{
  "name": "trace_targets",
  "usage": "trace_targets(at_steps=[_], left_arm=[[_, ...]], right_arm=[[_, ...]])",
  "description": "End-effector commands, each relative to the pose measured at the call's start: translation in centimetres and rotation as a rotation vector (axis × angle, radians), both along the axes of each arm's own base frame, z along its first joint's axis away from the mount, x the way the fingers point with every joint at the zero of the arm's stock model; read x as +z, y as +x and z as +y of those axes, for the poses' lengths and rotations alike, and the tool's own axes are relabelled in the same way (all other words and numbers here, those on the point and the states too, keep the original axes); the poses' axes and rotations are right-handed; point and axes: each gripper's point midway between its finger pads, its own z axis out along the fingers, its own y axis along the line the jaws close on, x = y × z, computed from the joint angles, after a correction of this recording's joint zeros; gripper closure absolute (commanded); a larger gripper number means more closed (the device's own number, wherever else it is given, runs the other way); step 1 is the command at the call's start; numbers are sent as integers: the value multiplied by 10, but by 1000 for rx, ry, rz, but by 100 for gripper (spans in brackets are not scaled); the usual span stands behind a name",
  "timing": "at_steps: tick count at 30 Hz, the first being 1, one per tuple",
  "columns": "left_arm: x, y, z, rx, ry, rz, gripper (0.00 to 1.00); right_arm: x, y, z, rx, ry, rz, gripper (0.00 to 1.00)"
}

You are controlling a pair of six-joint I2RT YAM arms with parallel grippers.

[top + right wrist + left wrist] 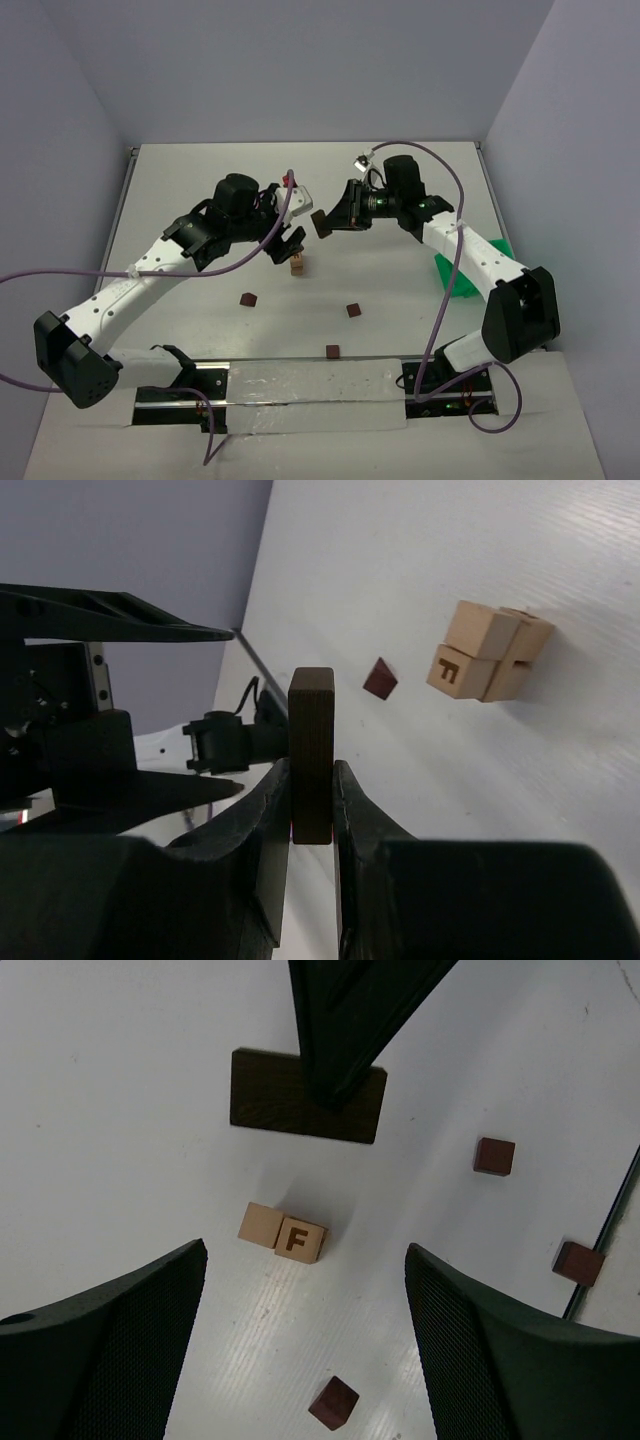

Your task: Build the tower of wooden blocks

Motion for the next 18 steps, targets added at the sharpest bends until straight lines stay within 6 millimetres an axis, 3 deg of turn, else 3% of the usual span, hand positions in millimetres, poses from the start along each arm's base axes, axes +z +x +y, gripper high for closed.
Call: trace_targets(at_steps=[1, 7, 18], left_arm=[[31, 2, -16, -66, -37, -84, 13], [37, 0, -26, -98, -61, -73, 12], [33, 3, -34, -106, -56, -44, 12]], right_arm=[[18, -14, 21, 61, 106, -15, 100], [19, -28, 32, 118, 130, -4, 100], [29, -33, 36, 143, 174, 13, 100]])
